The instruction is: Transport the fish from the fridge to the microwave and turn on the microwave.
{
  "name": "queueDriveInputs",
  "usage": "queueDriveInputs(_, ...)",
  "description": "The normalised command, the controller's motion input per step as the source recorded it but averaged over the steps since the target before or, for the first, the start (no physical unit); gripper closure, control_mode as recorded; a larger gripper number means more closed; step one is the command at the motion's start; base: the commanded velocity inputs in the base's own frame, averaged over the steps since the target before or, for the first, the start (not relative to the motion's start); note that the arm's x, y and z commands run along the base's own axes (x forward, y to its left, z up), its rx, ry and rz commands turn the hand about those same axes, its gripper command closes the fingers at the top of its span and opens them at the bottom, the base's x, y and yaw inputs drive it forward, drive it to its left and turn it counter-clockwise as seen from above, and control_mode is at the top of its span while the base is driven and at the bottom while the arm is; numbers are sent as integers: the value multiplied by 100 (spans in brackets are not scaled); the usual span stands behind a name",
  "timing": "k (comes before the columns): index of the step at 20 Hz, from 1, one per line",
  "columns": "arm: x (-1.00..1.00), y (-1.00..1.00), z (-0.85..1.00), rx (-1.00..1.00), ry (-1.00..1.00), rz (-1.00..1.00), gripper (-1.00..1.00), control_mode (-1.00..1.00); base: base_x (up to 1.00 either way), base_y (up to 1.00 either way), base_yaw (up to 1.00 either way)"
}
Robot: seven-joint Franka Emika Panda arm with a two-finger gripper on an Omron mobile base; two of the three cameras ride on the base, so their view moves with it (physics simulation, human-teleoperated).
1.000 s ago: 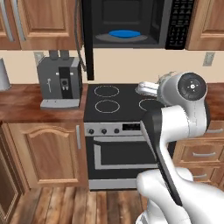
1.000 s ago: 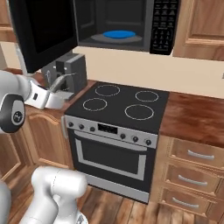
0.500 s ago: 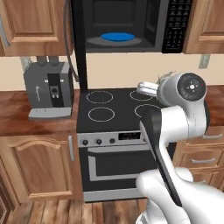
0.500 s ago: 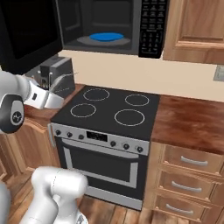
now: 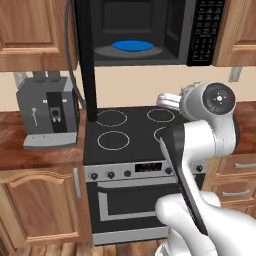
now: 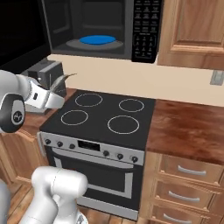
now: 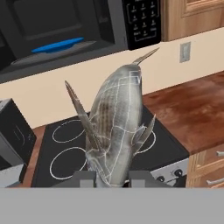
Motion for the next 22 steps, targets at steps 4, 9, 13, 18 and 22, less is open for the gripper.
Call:
queueDriveInputs(4, 0, 0, 0, 0, 0, 0, 100, 100, 36, 12, 2)
queueDriveInputs(9, 0, 0, 0, 0, 0, 0, 100, 100, 42, 7, 0)
queueDriveInputs(13, 0, 0, 0, 0, 0, 0, 100, 100, 44, 18, 0)
queueDriveInputs(18, 0, 0, 0, 0, 0, 0, 100, 100, 38, 23, 0)
queueDriveInputs(22, 0, 0, 0, 0, 0, 0, 100, 100, 35, 29, 0)
